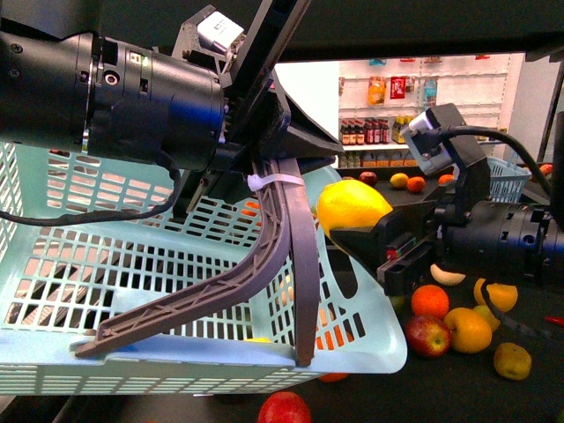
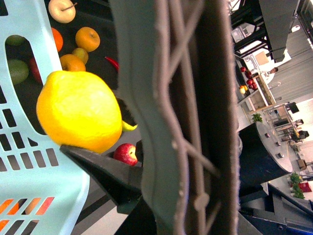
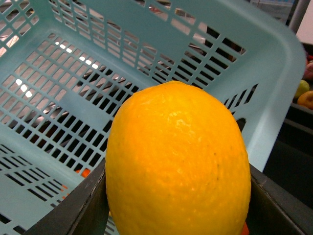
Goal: Pick lemon from shelf
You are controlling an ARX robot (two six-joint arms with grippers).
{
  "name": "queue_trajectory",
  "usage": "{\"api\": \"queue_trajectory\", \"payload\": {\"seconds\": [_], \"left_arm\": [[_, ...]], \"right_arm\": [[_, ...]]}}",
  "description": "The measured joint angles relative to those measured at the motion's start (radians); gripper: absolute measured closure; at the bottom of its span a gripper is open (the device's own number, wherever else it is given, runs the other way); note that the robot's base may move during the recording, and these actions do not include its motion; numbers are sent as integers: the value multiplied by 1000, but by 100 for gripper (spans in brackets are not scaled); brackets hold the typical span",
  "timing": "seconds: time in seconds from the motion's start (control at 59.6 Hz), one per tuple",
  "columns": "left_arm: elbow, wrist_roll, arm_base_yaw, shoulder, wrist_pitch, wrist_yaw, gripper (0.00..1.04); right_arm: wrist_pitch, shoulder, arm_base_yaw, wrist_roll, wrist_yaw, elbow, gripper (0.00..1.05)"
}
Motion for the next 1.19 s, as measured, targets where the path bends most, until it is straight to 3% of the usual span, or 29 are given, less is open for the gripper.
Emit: {"api": "queue_trajectory", "payload": {"seconds": [0.218,0.285,0.47,0.756,0.991,1.058,1.192], "left_arm": [[0,0,0,0,0,0,97],[0,0,0,0,0,0,97],[0,0,0,0,0,2,97],[0,-6,0,1,-1,-2,98],[0,-6,0,1,-1,1,98],[0,-6,0,1,-1,1,98],[0,-6,0,1,-1,-2,98]], "right_arm": [[-19,41,40,-8,29,0,39],[-15,43,51,-8,37,0,25],[-1,40,44,19,73,7,1],[-131,-169,-125,-9,243,-8,2],[-209,-655,-243,-130,359,-299,2],[-277,-805,-266,-139,373,-385,2],[-597,-1249,-293,-108,423,-554,2]]}}
